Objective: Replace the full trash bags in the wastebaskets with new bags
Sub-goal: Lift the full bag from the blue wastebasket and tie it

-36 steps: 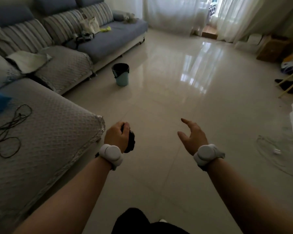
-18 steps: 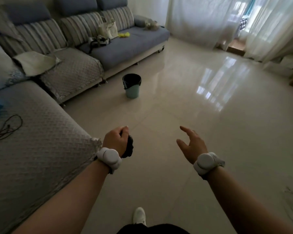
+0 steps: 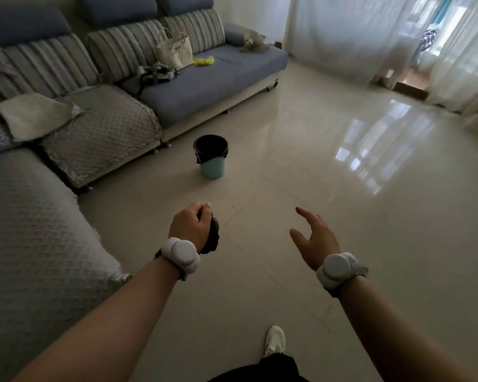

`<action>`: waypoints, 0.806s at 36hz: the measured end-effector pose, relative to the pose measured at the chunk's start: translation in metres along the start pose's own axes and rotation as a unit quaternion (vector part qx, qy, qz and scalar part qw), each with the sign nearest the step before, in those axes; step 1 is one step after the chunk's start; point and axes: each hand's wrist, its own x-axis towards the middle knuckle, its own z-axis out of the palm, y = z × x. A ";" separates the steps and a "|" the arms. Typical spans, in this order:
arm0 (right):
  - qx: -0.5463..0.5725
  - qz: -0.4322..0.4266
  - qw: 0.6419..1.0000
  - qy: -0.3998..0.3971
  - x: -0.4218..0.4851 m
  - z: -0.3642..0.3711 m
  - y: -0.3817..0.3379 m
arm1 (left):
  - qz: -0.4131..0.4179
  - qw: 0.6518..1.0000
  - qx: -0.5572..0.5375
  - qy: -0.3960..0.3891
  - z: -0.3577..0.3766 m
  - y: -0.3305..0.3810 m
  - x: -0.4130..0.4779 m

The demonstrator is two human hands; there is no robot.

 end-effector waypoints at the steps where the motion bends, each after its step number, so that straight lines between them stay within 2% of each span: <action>1: -0.002 -0.007 1.000 -0.008 0.027 -0.007 0.004 | -0.010 1.000 -0.001 0.008 0.011 0.007 0.017; 9: -0.016 -0.053 0.997 -0.047 0.166 -0.042 0.010 | -0.048 0.998 -0.029 0.041 0.056 0.045 0.096; 18: -0.005 -0.116 0.986 -0.122 0.297 -0.007 -0.016 | -0.120 0.987 -0.011 0.101 0.069 0.029 0.194; 23: -0.007 -0.128 0.981 -0.147 0.399 0.019 -0.038 | -0.159 0.979 -0.043 0.121 0.086 0.009 0.294; 29: -0.028 -0.140 0.978 -0.150 0.483 0.022 -0.053 | -0.161 0.982 -0.043 0.090 0.101 0.012 0.382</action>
